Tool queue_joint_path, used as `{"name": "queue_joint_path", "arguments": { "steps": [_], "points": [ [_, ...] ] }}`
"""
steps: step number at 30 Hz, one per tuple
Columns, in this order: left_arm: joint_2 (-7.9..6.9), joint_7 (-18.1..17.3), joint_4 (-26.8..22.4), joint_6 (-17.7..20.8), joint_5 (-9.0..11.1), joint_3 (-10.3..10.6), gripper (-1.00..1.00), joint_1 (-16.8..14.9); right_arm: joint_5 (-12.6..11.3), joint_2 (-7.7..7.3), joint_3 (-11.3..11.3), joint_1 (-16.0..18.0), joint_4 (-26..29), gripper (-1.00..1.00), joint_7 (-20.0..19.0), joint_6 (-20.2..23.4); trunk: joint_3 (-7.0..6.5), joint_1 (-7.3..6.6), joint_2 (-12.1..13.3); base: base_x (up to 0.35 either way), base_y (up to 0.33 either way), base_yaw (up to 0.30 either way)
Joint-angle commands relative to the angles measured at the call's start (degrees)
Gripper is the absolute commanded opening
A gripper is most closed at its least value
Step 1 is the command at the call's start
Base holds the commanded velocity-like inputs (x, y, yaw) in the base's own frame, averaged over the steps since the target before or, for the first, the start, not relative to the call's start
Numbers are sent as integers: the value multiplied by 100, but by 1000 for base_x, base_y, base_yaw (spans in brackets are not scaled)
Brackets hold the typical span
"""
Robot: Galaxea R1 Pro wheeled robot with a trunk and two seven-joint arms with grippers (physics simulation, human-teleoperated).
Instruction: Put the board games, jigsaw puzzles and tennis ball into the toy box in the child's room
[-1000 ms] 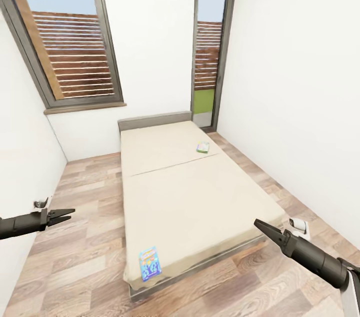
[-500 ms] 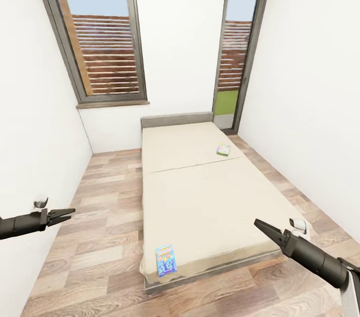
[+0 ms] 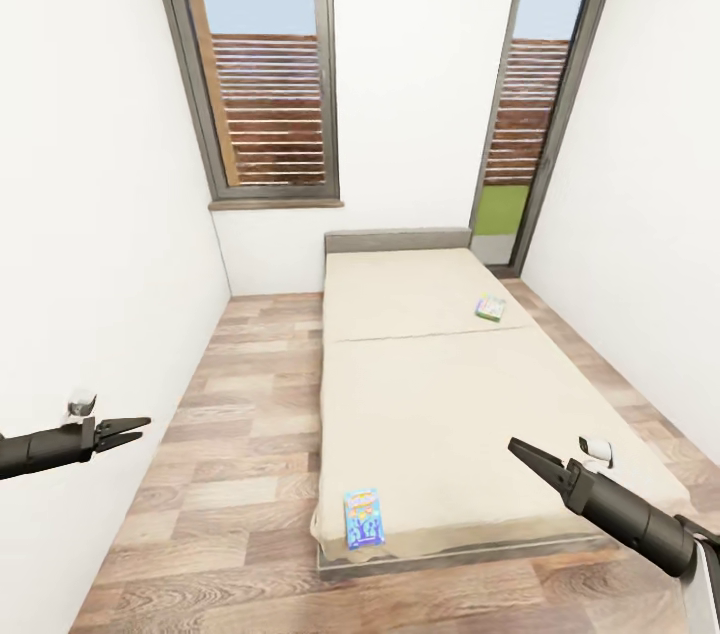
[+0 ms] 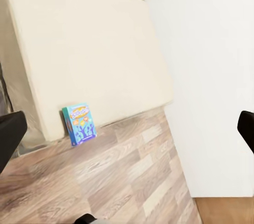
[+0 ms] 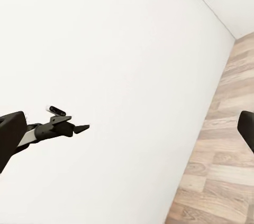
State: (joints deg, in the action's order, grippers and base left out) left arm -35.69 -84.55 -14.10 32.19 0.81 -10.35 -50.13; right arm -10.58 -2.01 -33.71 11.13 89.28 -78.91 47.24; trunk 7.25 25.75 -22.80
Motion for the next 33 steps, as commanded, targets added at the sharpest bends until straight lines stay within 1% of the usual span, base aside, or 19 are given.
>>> {"name": "queue_joint_path", "arguments": {
  "steps": [1, 9, 12, 18, 30, 33],
  "points": [
    [0, -18, 3, 60, 7, 7, 100, -10, -14, -1, -4, 3, 2, 100, -10, 48, 13, 3, -12, 0, 0, 290],
    [0, -18, 3, 60, 7, 7, 100, -8, -14, -1, -4, 3, -5, 100, -10, 48, 13, 3, -12, 0, -7, 287],
    [0, -18, 3, 60, 7, 7, 100, -11, -14, -1, -7, 3, -6, 100, -10, 48, 13, 3, -12, 0, -99, 177],
    [0, -18, 3, 60, 7, 7, 100, -10, -14, -1, -12, 3, -9, 100, -10, 48, 13, 3, -12, 0, -148, 53],
    [0, -18, 3, 60, 7, 7, 100, -9, -14, -1, -10, 3, -15, 100, -8, 48, 13, 3, -12, 0, -23, 5],
    [2, -13, 3, 62, 7, 7, 100, -10, -14, -1, -7, 3, -16, 100, -9, 48, 13, 3, -12, 0, -131, 0]
  ]
}}
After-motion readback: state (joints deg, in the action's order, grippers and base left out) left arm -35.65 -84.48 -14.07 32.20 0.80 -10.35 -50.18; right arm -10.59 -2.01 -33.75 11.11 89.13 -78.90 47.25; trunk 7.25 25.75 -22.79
